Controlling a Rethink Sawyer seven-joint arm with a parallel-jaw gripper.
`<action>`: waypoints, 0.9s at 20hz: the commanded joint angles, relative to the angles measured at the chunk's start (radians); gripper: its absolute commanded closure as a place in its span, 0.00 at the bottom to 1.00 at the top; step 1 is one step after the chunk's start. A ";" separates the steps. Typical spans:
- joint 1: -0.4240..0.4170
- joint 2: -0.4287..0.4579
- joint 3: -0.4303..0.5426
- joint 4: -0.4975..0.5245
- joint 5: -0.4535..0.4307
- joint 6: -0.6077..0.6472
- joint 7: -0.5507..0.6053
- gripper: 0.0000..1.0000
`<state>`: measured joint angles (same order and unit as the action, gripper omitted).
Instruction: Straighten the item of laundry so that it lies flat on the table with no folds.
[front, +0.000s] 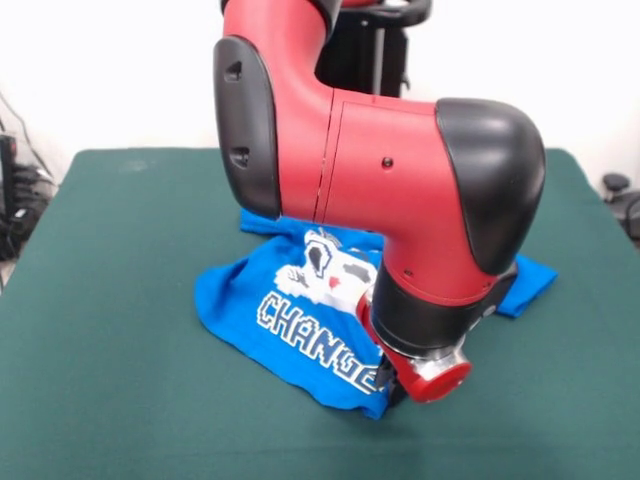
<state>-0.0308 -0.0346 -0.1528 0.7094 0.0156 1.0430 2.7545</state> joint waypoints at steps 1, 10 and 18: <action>0.026 0.033 0.069 -0.056 0.036 0.102 0.068 1.00; 0.033 0.103 -0.001 -0.160 -0.025 0.133 0.070 1.00; -0.005 0.106 -0.012 -0.217 -0.049 0.222 -0.045 1.00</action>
<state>-0.0346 0.0569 -0.1665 0.5259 0.0040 1.1664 2.7545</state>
